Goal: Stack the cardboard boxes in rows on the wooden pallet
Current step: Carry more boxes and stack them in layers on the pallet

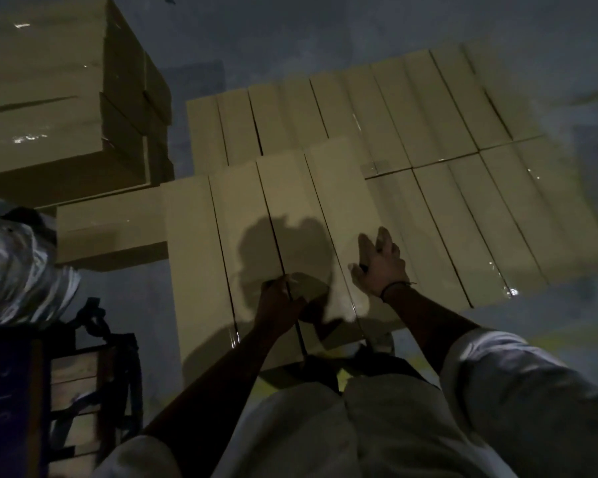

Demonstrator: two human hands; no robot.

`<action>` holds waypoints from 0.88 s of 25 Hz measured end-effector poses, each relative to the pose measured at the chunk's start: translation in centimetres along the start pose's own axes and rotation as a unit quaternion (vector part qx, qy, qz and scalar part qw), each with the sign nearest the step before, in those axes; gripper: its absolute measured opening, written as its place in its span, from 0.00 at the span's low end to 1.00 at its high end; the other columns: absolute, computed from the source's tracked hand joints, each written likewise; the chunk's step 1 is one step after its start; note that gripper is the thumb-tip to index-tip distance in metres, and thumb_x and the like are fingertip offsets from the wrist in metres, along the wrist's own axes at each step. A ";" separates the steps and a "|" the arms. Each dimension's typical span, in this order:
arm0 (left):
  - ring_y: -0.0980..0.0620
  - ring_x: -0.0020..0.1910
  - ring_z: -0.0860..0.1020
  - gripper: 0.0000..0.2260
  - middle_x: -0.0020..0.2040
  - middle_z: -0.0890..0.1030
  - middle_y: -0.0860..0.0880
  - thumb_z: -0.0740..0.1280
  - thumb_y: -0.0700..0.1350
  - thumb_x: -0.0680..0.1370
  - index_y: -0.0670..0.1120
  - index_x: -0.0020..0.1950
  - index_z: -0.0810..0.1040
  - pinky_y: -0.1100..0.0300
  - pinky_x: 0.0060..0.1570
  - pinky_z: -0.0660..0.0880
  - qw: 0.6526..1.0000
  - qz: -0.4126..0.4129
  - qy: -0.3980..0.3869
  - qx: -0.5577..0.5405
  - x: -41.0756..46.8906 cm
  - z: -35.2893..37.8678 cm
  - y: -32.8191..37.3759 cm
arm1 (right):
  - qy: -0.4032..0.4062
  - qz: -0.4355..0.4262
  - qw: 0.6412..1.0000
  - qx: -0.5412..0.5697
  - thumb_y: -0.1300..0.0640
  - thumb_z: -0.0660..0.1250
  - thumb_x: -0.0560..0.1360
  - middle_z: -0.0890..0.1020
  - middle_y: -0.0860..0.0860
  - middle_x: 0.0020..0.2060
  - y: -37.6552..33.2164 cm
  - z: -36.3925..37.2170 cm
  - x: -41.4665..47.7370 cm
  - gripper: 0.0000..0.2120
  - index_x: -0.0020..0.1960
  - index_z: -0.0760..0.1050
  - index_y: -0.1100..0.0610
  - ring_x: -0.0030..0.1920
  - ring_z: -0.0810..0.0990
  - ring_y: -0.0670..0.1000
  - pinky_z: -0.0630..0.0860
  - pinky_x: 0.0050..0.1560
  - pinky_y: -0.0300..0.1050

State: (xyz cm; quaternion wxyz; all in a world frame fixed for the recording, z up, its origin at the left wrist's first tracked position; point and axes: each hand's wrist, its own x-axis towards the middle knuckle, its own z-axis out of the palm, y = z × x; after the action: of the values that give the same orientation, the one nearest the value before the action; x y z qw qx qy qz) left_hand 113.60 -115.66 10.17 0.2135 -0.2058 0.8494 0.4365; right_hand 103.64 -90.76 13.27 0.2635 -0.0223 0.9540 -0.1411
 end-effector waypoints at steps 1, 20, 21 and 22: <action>0.49 0.55 0.81 0.24 0.56 0.82 0.49 0.75 0.57 0.68 0.48 0.60 0.81 0.49 0.57 0.80 1.000 -0.008 0.005 -0.017 -1.2 -0.7 1.5 | -0.005 0.006 1.000 0.005 0.41 0.65 0.78 0.42 0.58 0.79 0.3 0.3 -0.8 0.37 0.80 0.51 0.47 0.75 0.54 0.67 0.65 0.69 0.66; 0.57 0.42 0.82 0.14 0.61 0.80 0.48 0.59 0.37 0.83 0.47 0.66 0.76 0.62 0.36 0.77 0.899 -0.163 -0.062 -0.402 -6.1 -0.2 1.6 | -0.096 -0.016 0.994 0.041 0.43 0.76 0.71 0.36 0.53 0.80 5.8 1.0 -5.1 0.54 0.81 0.40 0.44 0.78 0.61 0.61 0.66 0.74 0.55; 0.55 0.46 0.82 0.15 0.64 0.80 0.49 0.60 0.37 0.83 0.46 0.67 0.77 0.59 0.41 0.75 0.892 -0.171 -0.047 -0.415 -6.2 -0.2 1.7 | -0.092 -0.024 0.995 0.040 0.44 0.76 0.71 0.37 0.53 0.80 6.0 0.9 -5.2 0.54 0.81 0.41 0.44 0.77 0.61 0.62 0.66 0.74 0.54; 0.54 0.51 0.81 0.16 0.66 0.80 0.49 0.62 0.38 0.81 0.46 0.68 0.77 0.58 0.44 0.74 0.894 -0.185 -0.037 -0.407 -6.4 -0.2 2.1 | -0.090 -0.029 0.995 0.040 0.45 0.77 0.71 0.37 0.53 0.81 6.2 0.8 -5.4 0.54 0.82 0.42 0.44 0.77 0.61 0.62 0.67 0.73 0.54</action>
State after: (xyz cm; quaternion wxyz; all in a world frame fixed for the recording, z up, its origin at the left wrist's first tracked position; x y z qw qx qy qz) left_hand 117.66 -113.64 15.14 0.2195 -0.4115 0.5353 0.7042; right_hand 108.89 -84.36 13.60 0.3447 -0.0516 0.9192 -0.1835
